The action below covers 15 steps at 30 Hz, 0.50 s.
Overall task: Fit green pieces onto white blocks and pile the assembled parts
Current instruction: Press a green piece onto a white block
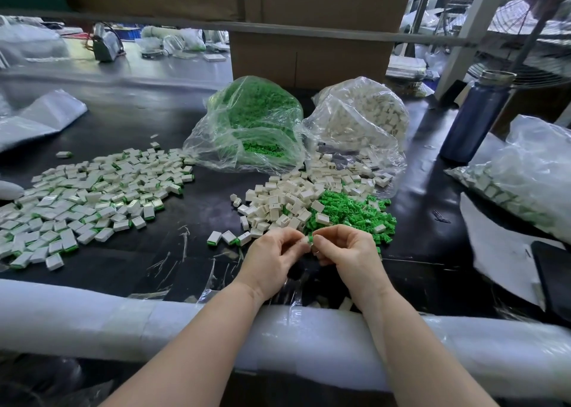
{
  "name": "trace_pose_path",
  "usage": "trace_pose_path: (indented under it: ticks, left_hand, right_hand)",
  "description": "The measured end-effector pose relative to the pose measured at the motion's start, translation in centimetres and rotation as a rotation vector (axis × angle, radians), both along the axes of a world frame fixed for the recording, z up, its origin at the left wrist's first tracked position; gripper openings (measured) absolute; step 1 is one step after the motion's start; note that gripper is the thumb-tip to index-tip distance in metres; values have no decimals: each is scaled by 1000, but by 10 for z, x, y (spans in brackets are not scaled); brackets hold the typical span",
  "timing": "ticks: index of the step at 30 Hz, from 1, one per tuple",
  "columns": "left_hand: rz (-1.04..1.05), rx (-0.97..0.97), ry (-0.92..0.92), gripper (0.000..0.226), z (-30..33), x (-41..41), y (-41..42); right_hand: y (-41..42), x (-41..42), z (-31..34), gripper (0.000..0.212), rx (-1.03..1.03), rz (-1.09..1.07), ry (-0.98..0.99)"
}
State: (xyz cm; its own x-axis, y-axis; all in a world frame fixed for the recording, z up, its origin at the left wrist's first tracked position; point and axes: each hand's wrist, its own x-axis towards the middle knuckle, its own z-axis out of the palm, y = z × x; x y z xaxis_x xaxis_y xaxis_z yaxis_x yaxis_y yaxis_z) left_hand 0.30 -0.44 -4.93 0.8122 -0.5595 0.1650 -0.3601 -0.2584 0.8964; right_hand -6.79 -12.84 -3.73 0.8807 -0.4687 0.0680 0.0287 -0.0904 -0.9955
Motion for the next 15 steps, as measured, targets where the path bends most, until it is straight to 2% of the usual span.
trace_pose_path:
  ticks: [7,15]
  left_hand:
    - [-57,40,26,13,2,0,1]
    - [-24,175,-112,13,2,-2,1]
  right_hand:
    - [0,3,-4,15,-67,-1,40]
    - [-2,2,-3,14,-181,51,131]
